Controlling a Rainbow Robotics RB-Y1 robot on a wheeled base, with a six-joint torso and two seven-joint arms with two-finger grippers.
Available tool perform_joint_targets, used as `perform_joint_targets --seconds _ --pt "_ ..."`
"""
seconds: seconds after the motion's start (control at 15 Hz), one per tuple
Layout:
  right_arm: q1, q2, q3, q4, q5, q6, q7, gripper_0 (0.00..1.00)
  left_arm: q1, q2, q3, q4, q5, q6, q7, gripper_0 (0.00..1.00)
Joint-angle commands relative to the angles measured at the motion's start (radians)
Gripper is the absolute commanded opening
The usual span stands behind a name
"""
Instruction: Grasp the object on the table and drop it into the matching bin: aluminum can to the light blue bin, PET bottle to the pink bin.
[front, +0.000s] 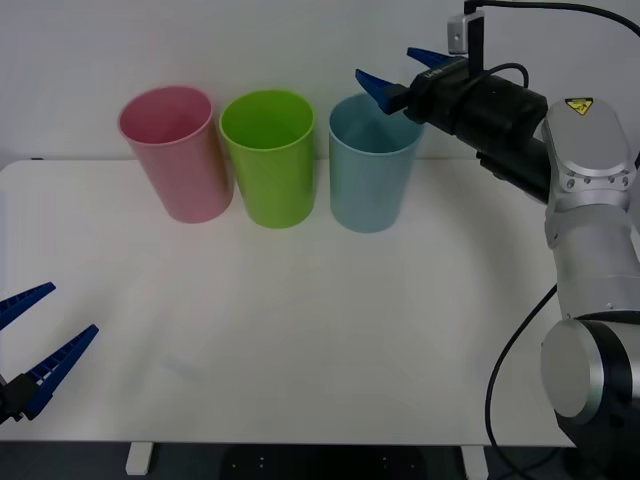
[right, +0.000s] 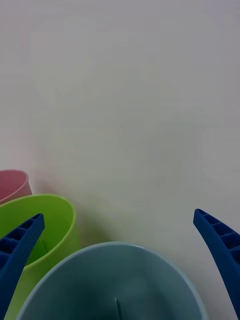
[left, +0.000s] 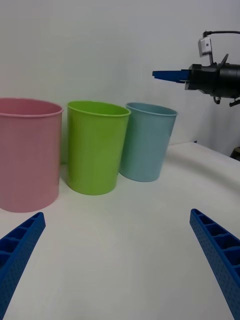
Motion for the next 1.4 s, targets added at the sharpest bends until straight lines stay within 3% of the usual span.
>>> perform_joint_targets --seconds 0.07,0.33,1.0,1.4 --pt "0.033 -0.026 0.024 -0.018 -0.053 0.001 0.006 1.00 0.000 0.000 0.000 0.000 0.000 0.000 0.000 1.00" --pt "0.119 -0.051 0.034 -0.119 -0.078 -0.002 0.000 1.00 0.000 0.000 0.000 0.000 0.000 0.000 0.000 1.00" --pt "0.357 -0.215 0.079 -0.270 -0.292 -0.040 0.029 1.00 0.000 0.000 0.000 0.000 0.000 0.000 0.000 1.00" --pt "0.466 -0.261 -0.055 -0.274 -0.329 -0.227 0.190 1.00 0.000 0.000 0.000 0.000 0.000 0.000 0.000 1.00"
